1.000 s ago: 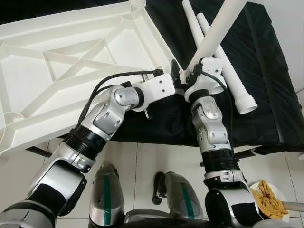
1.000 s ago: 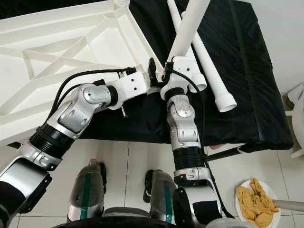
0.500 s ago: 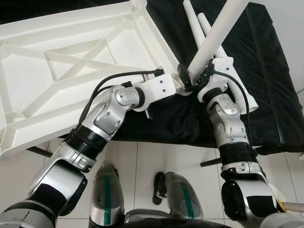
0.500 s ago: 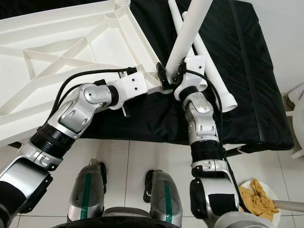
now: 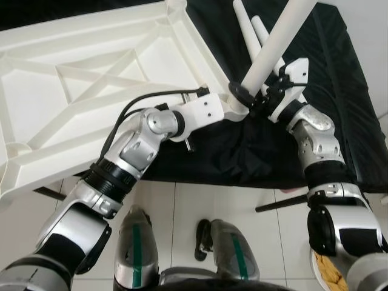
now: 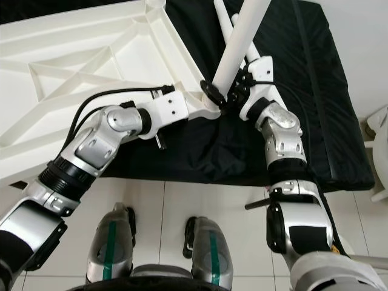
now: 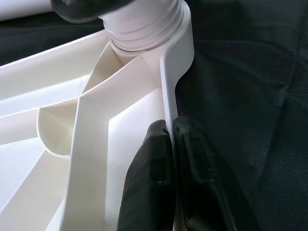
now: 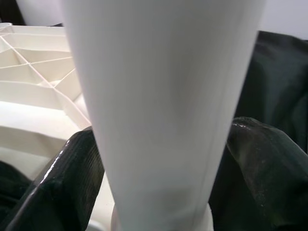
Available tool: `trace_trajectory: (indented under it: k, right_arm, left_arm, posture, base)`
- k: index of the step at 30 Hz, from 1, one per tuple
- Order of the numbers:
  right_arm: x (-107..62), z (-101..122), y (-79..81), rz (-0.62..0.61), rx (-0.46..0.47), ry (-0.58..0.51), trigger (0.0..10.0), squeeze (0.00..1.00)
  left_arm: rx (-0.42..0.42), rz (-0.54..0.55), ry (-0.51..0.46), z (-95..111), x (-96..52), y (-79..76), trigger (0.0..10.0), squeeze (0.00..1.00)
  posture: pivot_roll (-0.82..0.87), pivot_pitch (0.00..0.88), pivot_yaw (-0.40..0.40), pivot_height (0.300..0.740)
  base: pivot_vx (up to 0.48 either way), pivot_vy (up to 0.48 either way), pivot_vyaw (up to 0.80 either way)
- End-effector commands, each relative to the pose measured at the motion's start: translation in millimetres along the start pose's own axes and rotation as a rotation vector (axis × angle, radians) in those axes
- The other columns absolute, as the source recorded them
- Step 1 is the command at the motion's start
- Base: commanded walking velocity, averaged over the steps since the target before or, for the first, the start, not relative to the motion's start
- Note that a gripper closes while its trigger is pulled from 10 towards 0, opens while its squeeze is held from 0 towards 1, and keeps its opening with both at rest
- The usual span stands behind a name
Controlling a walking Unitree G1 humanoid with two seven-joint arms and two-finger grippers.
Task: Building children table
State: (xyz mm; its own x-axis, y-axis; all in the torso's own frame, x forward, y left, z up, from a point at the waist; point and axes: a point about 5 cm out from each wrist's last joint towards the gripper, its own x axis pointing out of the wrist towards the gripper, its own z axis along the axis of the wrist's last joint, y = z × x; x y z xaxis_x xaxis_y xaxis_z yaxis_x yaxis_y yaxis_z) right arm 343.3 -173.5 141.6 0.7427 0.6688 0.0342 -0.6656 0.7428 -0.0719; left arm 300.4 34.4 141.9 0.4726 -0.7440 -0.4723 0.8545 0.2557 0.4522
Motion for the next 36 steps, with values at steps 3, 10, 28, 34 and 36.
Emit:
trace_trajectory:
  k: [3, 10, 28, 34, 36]
  right_arm:
    - [0.0, 0.3, -5.0, 0.035, -0.008, 0.009, 4.2, 0.00]
    - [0.9, -1.5, -6.6, 0.072, 0.048, 0.006, 0.0, 0.00]
    - [-1.5, -4.8, 2.4, 0.073, 0.095, -0.046, 10.0, 0.00]
    - [4.6, -2.5, 8.7, -0.036, 0.074, -0.087, 10.0, 0.00]
    - [9.4, -1.1, 11.5, -0.133, 0.079, -0.107, 10.0, 0.00]
  left_arm:
    - [0.062, 0.017, -0.042, 12.0, -0.9, 5.8, 10.0, 0.00]
    - [0.056, 0.017, -0.050, 13.8, -2.2, 7.0, 10.0, 0.00]
    - [0.058, 0.007, -0.050, 13.3, -1.6, 4.7, 10.0, 0.00]
    - [0.055, 0.007, -0.050, 13.0, -1.6, 4.1, 10.0, 0.00]
    - [0.056, 0.004, -0.052, 13.4, -0.8, 3.2, 10.0, 0.00]
  posture:
    - [0.07, 0.023, -0.074, 0.740]
    - [0.07, 0.023, -0.074, 0.740]
    - [0.06, 0.034, -0.074, 0.740]
    - [0.06, 0.036, -0.076, 0.740]
    - [0.05, 0.034, -0.080, 0.740]
  base:
    - [0.000, 0.000, 0.00]
    - [0.000, 0.000, 0.00]
    - [0.000, 0.000, 0.00]
    - [0.000, 0.000, 0.00]
    - [0.000, 0.000, 0.00]
